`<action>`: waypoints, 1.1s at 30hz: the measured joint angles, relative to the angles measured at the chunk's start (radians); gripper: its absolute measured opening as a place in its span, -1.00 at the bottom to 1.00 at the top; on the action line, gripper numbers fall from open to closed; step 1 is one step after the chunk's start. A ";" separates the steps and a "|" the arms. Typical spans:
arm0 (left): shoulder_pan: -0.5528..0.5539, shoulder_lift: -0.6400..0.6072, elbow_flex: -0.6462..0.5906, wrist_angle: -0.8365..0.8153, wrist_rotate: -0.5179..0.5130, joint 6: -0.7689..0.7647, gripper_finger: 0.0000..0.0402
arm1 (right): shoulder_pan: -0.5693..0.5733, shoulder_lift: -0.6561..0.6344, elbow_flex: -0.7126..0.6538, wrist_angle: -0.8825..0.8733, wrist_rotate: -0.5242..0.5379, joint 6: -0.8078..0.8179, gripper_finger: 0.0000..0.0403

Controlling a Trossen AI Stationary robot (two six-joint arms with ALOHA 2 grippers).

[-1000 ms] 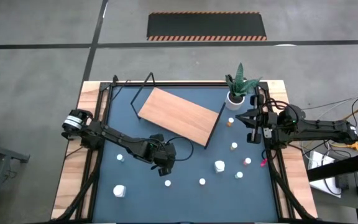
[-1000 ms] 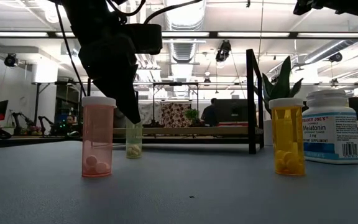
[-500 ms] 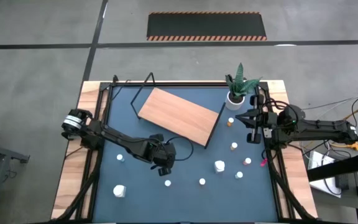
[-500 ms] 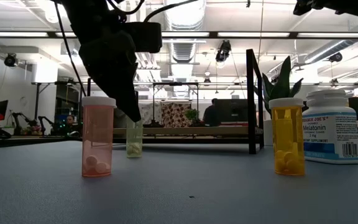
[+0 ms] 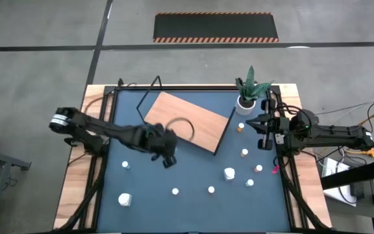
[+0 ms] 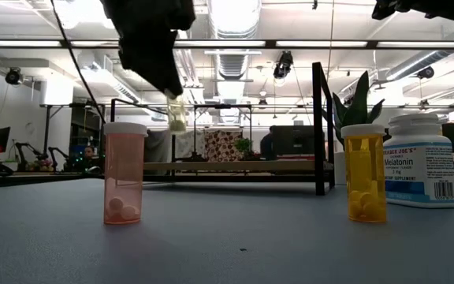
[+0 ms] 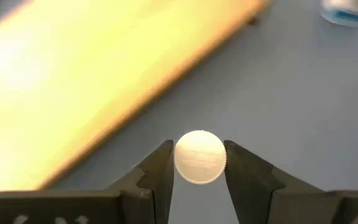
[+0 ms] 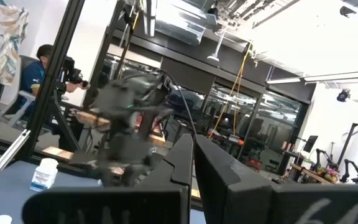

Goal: Pick and place medicine bottles onto shelf by color
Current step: Put the left yellow pill bottle on the shelf

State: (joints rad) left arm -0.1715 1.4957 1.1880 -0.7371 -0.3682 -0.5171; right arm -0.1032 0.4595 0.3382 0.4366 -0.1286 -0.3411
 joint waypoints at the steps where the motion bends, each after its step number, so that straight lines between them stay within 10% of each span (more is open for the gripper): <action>1: 0.026 -0.016 -0.004 -0.018 -0.015 -0.001 -0.45 | 0.000 0.000 0.000 0.000 0.000 0.000 -0.96; 13: 0.296 -0.044 -0.035 -0.154 -0.151 -0.180 -0.46 | 0.000 0.000 0.000 -0.006 0.000 0.000 -0.96; 33: 0.352 0.036 -0.035 -0.206 -0.198 -0.265 -0.46 | 0.000 0.000 0.000 -0.013 0.000 -0.002 -0.96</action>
State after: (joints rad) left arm 0.1809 1.5318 1.1534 -0.9429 -0.5665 -0.7821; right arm -0.1036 0.4595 0.3382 0.4240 -0.1284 -0.3429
